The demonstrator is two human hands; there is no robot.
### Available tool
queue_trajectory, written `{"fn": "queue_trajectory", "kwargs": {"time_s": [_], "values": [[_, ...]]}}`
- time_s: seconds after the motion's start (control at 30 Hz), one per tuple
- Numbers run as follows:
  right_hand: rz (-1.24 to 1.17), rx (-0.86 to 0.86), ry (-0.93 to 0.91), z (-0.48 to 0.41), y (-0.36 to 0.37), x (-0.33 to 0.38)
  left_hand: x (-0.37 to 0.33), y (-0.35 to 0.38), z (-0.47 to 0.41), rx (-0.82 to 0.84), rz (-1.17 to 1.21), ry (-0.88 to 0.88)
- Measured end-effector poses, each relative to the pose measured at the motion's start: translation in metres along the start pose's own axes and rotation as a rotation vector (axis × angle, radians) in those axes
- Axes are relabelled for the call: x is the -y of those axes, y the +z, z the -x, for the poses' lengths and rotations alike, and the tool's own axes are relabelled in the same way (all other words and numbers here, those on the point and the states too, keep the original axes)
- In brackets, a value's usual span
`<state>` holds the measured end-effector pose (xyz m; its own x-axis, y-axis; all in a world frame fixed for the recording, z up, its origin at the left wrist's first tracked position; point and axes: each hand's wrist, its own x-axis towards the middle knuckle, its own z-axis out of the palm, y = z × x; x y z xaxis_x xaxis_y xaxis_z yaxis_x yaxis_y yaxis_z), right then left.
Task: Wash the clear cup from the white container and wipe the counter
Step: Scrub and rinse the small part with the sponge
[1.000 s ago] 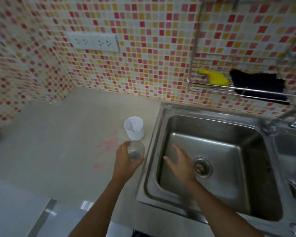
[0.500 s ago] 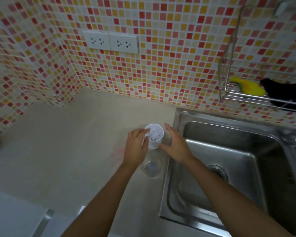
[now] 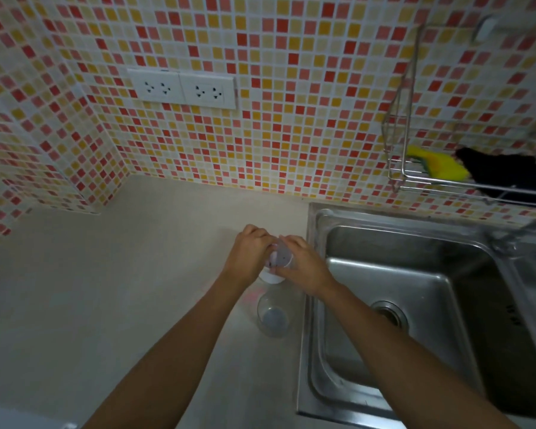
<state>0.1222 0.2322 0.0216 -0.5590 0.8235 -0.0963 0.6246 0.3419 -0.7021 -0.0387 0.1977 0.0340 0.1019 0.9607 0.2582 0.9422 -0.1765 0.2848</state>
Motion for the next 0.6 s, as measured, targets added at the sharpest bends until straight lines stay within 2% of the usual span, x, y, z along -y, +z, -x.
{"fn": "queue_trajectory", "kwargs": {"time_s": [0.13, 0.23, 0.33, 0.47, 0.6], "values": [[-0.003, -0.001, 0.065, 0.004, 0.003, 0.001, -0.005, -0.015, -0.008, -0.154, 0.11, -0.055], [-0.099, -0.032, 0.08, 0.012, -0.023, 0.009, -0.011, -0.027, -0.009, -0.194, 0.201, -0.107], [-0.089, -0.222, 0.014, 0.029, -0.079, 0.02, -0.027, -0.042, -0.018, -0.237, 0.27, -0.093], [0.03, -0.588, -0.061, 0.048, -0.167, 0.036, -0.066, -0.058, -0.048, -0.244, 0.352, -0.059], [0.092, -0.838, -0.132, 0.053, -0.236, 0.034, -0.107, -0.065, -0.084, -0.234, 0.474, -0.055]]}}
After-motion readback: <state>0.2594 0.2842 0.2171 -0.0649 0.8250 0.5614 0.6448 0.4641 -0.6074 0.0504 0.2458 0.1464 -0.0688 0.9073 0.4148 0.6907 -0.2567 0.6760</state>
